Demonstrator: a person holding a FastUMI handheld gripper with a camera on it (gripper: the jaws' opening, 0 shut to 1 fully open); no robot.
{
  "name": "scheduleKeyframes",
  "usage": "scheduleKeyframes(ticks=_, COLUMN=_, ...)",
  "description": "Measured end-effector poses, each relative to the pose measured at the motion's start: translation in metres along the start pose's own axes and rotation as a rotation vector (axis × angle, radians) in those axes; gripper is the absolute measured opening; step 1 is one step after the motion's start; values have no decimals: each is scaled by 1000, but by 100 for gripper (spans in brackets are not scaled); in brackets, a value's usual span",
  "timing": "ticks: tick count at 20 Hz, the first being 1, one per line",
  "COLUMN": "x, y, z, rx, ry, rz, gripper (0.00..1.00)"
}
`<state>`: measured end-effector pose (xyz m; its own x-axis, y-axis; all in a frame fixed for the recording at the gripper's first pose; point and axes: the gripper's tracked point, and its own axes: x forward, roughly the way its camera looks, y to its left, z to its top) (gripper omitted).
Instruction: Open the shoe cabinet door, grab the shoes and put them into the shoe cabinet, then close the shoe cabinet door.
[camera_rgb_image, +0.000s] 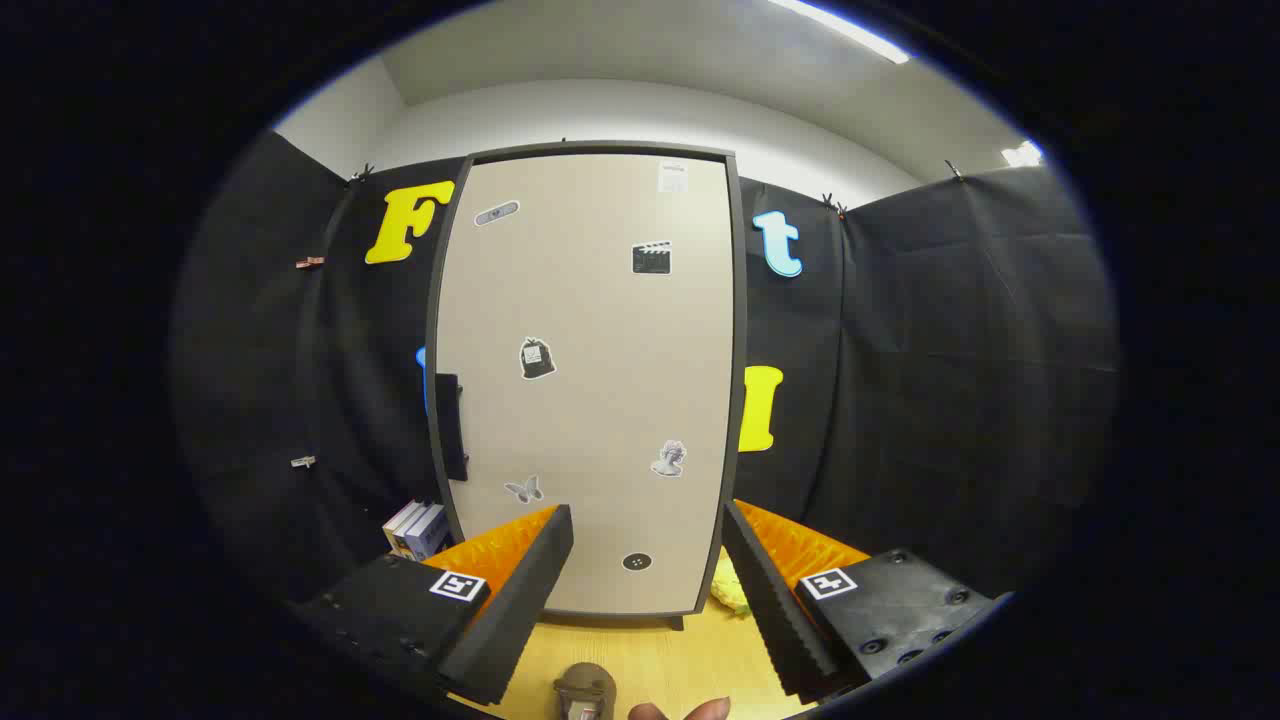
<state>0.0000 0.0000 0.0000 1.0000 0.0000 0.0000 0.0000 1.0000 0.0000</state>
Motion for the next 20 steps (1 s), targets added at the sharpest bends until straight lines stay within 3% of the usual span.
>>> scheduleKeyframes(ticks=20, x=27, y=14, z=-8, rx=33, ry=39, rz=22, gripper=98)
